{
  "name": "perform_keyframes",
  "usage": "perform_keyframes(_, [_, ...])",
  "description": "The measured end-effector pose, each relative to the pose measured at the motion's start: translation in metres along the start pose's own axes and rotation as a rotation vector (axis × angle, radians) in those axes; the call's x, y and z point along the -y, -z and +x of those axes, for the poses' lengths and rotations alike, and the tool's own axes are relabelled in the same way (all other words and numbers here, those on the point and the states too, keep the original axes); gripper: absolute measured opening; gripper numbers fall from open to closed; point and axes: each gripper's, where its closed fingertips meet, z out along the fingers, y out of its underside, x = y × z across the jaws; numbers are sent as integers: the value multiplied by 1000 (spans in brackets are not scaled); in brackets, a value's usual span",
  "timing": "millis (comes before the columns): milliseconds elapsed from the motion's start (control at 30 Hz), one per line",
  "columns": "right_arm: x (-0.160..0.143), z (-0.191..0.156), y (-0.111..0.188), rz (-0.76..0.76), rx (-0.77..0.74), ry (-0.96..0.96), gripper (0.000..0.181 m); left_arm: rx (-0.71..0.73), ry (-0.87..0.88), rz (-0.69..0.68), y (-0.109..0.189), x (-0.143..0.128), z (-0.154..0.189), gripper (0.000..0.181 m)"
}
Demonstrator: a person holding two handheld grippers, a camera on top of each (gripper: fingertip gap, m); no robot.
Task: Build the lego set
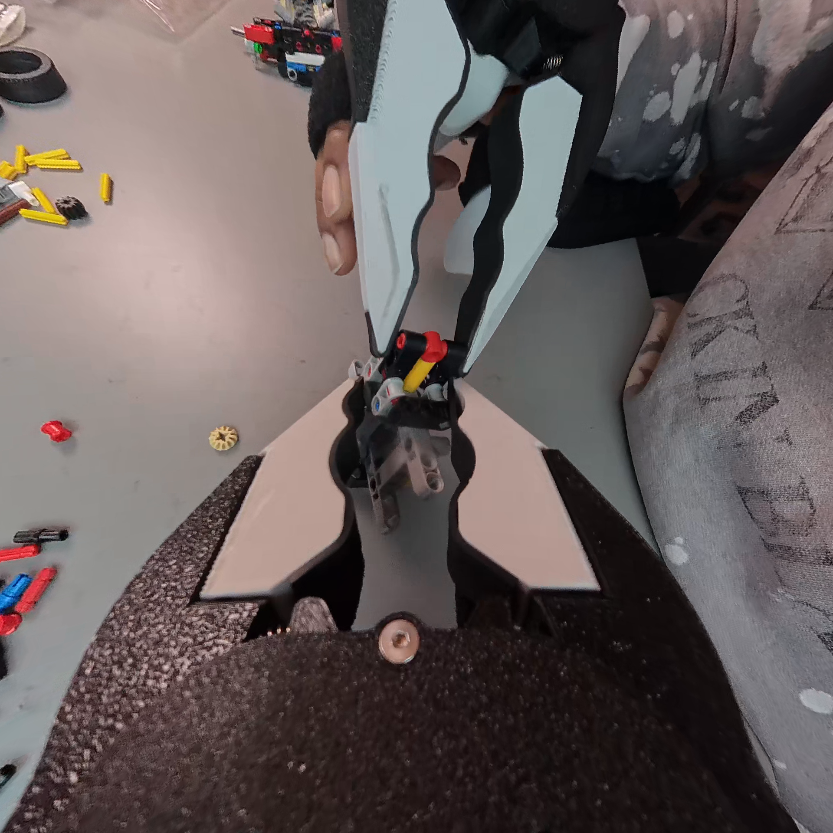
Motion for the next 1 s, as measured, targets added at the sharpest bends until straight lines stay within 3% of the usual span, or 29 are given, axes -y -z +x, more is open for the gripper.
perform_keyframes(233, [-3,12,20,90,-14,-136,51,-63,80,210,22,20,-3,32])
perform_keyframes(433, [0,14,18,173,-16,-182,35,-83,103,285,30,29,-3,31])
perform_keyframes(567, [11,17,20,240,-52,-157,8,-84,117,305,31,31,-5,32])
perform_keyframes(867, [8,27,24,249,-93,-180,6,-14,154,347,39,36,-19,45])
perform_keyframes(1000, [1,37,25,274,-31,-420,6,9,145,317,38,31,-22,42])
